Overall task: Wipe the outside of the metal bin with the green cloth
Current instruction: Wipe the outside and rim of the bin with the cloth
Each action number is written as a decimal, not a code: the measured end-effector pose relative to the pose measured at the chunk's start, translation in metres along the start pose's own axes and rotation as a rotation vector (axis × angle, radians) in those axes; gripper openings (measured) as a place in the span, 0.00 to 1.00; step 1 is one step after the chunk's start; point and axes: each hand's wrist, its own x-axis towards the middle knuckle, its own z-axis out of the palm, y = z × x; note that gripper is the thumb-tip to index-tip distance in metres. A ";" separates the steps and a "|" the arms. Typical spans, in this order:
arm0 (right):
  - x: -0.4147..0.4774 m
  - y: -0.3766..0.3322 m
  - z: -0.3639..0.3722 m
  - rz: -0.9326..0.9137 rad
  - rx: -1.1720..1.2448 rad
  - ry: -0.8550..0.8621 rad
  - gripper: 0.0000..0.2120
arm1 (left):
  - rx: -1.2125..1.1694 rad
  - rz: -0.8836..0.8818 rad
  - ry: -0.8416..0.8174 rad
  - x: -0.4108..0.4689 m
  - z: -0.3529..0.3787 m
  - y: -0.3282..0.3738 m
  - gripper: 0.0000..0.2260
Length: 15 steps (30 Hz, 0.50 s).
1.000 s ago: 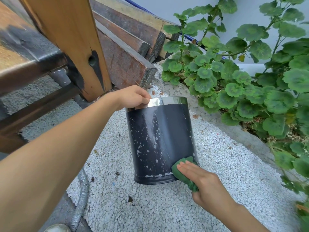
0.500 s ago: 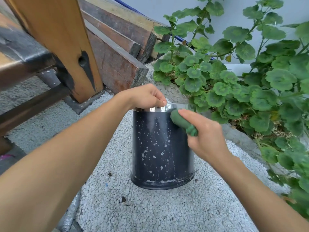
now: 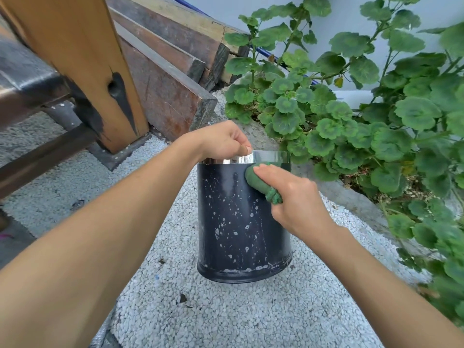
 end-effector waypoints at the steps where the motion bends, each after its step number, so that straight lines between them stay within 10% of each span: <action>1: -0.007 0.000 0.003 0.008 0.011 -0.028 0.39 | 0.003 -0.005 0.013 0.002 -0.001 -0.001 0.16; 15: -0.109 -0.003 0.025 0.034 0.035 -0.275 0.45 | -0.041 -0.061 0.070 0.011 -0.001 -0.004 0.09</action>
